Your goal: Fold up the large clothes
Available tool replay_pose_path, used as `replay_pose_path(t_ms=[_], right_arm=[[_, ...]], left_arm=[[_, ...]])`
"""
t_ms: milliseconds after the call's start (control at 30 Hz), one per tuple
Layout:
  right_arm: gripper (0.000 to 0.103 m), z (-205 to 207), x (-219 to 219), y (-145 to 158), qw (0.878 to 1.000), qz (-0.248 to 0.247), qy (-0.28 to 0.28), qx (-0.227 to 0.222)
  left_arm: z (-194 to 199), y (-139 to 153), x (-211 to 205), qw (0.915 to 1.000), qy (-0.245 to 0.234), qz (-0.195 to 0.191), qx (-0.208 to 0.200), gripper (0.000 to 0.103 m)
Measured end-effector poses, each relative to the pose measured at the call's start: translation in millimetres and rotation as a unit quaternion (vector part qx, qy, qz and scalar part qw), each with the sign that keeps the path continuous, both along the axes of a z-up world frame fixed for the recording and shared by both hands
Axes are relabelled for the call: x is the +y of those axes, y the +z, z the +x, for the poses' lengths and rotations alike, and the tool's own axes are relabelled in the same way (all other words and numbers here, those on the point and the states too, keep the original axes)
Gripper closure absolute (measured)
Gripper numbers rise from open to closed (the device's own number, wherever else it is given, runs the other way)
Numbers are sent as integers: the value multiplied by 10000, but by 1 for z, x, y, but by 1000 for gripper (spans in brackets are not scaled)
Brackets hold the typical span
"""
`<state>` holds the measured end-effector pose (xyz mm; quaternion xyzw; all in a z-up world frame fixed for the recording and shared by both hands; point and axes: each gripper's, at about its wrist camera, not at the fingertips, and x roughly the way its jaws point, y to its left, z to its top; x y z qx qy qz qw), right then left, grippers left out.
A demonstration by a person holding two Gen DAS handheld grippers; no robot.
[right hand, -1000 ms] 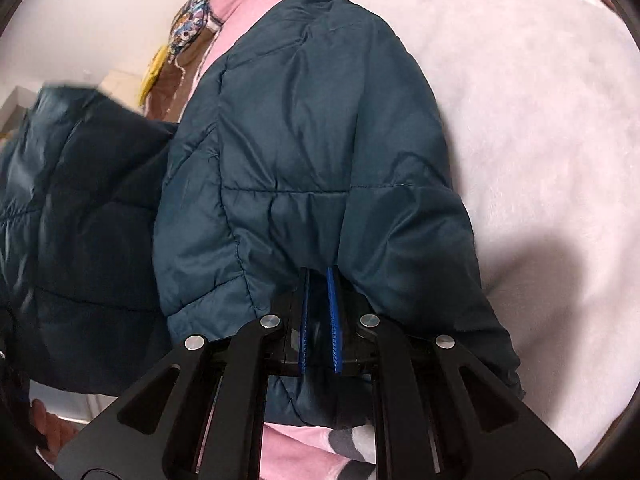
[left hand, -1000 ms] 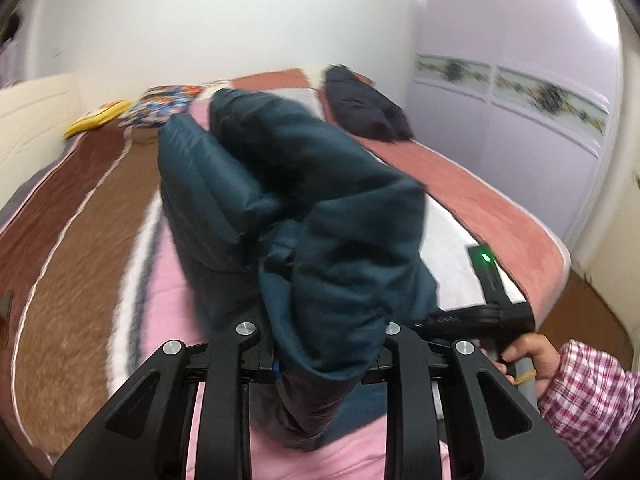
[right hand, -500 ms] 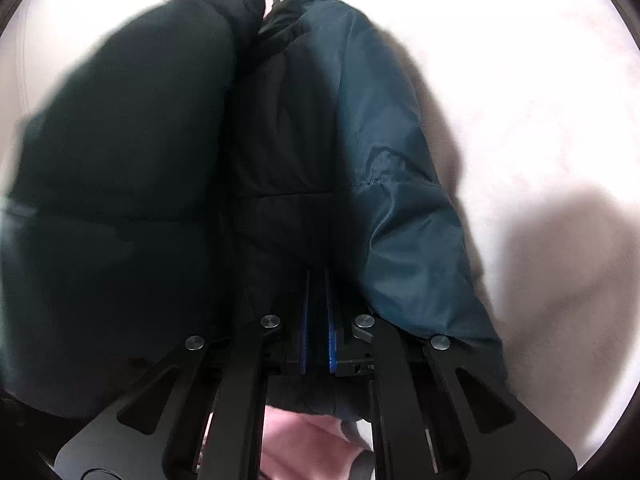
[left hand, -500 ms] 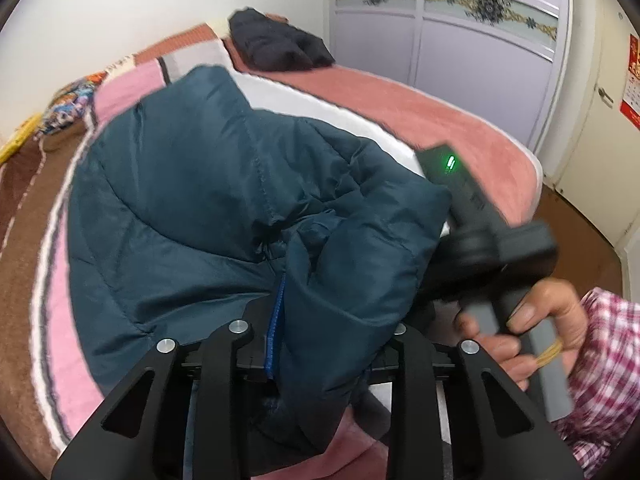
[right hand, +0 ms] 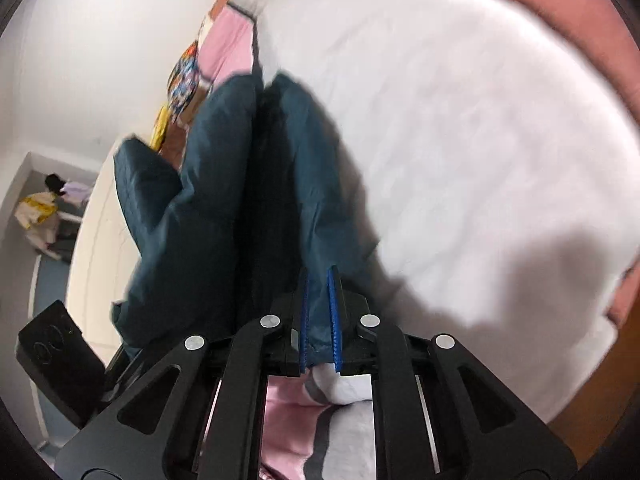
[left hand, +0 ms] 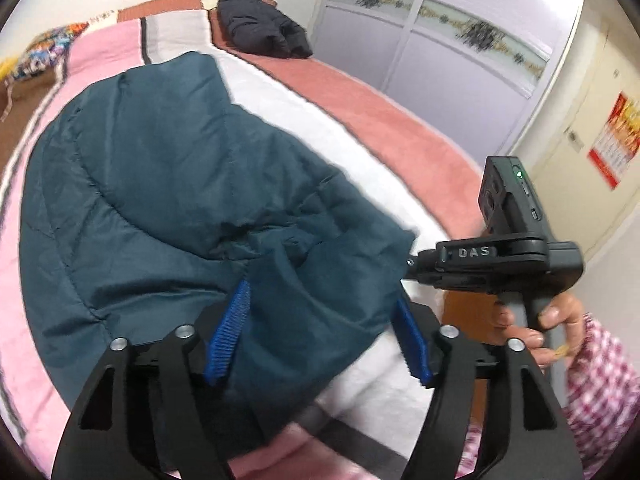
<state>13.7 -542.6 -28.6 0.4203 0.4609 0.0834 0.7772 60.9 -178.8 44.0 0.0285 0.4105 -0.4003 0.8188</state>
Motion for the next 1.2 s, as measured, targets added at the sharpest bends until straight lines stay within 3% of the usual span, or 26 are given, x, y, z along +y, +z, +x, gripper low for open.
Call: replay_pose_path(t_ms=[200, 300, 433, 500, 600, 733, 933, 1000, 1200], right_arm=[[92, -20, -6, 83, 9938, -519, 98, -979], [92, -27, 18, 124, 9834, -1052, 481, -1398], [92, -18, 80, 141, 9710, -1413, 1114, -1573], [91, -14, 110, 138, 9611, -1645, 1543, -1595], [91, -8, 149, 120, 9493, -2027, 1922, -1444], [90, 17, 157, 79, 9523, -2220, 1891, -897], [92, 27, 134, 17, 9614, -2160, 1705, 39], [93, 35, 128, -7, 9650, -2018, 1634, 356], [96, 43, 128, -36, 9660, -1927, 1602, 639]], left_arm=[[-15, 23, 20, 9968, -203, -696, 323, 35], [-27, 47, 44, 9946, -209, -1011, 138, 35], [-15, 75, 83, 9932, 393, -1037, -350, 35], [4, 83, 101, 9903, 981, -803, -563, 35], [38, 86, 108, 9847, 1558, -593, -508, 35], [78, 83, 106, 9801, 1931, -357, -280, 35], [129, 53, 81, 9812, 1898, 31, 359, 35], [140, 38, 75, 9778, 1990, 202, 627, 35], [162, 13, 54, 9762, 1891, 528, 917, 32]])
